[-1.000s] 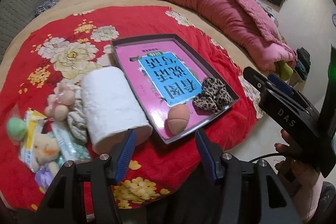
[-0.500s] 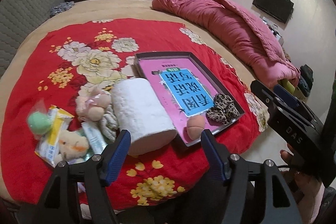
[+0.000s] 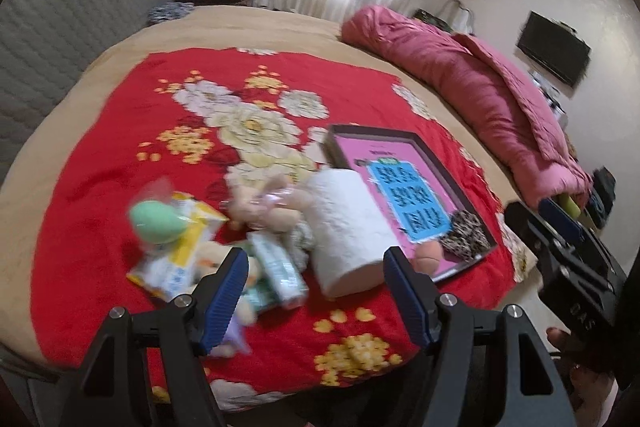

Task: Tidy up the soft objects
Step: 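Move both open tools back toward the pile of soft toys, then grasp the bagged green sponge with the left tool while the right tool grasps the pink plush bunny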

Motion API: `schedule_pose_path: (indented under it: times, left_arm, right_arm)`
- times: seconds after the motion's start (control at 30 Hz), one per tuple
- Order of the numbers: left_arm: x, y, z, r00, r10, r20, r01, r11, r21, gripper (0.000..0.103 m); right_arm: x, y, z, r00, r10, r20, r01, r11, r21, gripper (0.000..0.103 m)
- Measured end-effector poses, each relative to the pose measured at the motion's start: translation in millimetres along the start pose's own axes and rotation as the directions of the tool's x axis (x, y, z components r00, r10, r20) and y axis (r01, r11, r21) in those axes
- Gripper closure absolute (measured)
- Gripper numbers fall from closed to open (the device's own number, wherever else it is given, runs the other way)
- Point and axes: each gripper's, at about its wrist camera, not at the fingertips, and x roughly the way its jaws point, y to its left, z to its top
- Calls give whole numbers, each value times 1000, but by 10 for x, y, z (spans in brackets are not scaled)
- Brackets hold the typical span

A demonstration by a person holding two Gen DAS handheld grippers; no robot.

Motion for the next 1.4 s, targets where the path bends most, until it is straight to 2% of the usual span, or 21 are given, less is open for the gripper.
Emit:
schedule_pose_path:
  times: [0.3, 0.7, 0.97, 1.13, 1.4]
  left_arm:
    - [-205, 620, -17, 997, 78, 27, -75, 990, -116, 33]
    - [-131, 996, -109, 995, 104, 6, -101, 978, -185, 33]
    - [113, 1193, -104, 996, 94, -14, -94, 970, -225, 33]
    - [338, 1308, -2, 998, 54, -26, -59, 960, -274, 33]
    - [640, 1441, 166, 996, 69, -63, -85, 942, -323, 33]
  right_arm:
    - [18, 346, -34, 997, 76, -22, -77, 996, -51, 25]
    - [156, 754, -135, 985, 162, -67, -169, 977, -131, 25]
    - [371, 913, -201, 977, 179, -116, -196, 968, -157, 25]
    - [533, 948, -259, 972, 180, -149, -204, 966, -160, 25]
    - [727, 946, -299, 968, 175, -179, -203, 967, -154, 25]
